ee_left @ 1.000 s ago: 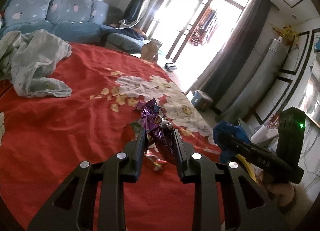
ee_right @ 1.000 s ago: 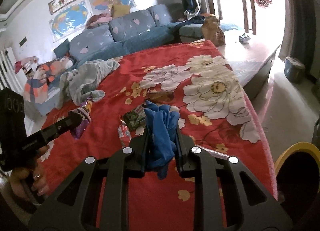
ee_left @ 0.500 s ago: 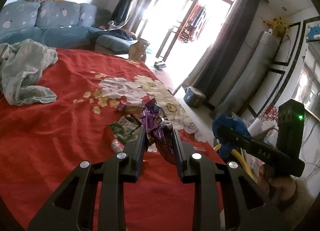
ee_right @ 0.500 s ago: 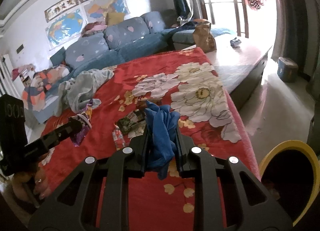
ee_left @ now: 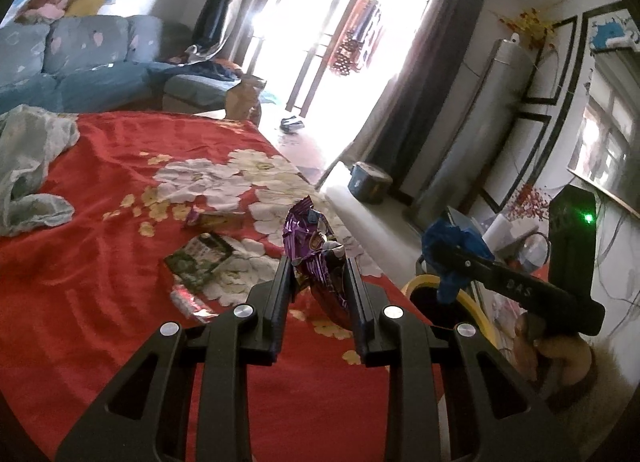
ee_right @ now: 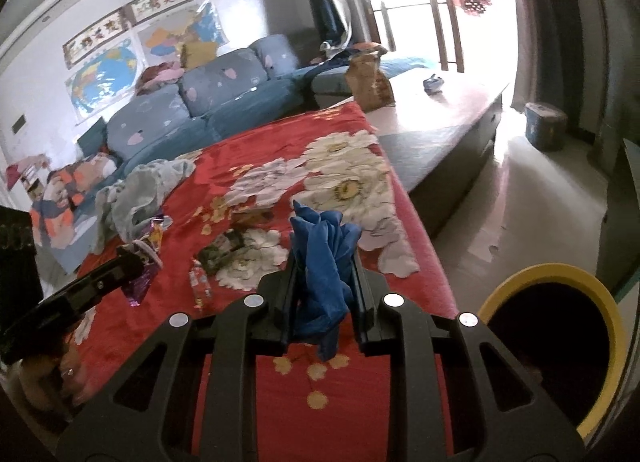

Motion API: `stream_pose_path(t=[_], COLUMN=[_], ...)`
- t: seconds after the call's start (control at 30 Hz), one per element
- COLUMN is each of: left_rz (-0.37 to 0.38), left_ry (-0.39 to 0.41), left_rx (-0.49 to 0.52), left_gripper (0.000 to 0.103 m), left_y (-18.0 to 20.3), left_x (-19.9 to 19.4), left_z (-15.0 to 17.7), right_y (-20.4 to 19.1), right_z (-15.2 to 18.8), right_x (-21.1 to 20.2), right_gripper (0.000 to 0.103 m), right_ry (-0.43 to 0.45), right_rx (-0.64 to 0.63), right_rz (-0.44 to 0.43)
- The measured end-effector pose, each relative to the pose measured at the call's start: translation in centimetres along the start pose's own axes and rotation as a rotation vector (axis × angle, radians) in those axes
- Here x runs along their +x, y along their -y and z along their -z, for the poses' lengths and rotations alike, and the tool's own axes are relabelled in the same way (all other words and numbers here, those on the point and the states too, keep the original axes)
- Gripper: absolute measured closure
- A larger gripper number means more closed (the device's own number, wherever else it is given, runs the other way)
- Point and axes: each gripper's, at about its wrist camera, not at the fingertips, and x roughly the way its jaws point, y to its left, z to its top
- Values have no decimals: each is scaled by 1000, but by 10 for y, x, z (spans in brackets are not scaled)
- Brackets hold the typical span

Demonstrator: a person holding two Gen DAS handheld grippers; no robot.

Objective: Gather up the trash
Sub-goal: 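Carry the blue cloth and purple wrapper over to the yellow-rimmed bin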

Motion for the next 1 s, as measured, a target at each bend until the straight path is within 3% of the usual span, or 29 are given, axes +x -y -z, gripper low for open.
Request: stream_pose_path(t=[1.0], left_rz=[129], left_ry=[-92], left_rx=[217], left_gripper=[77], left_y=[97], left_x=[51], left_z=[14], right_y=[104], right_z=[21], right_x=[-42], right_gripper=[84], right_ry=[61], right_rx=[214], right_rz=[197])
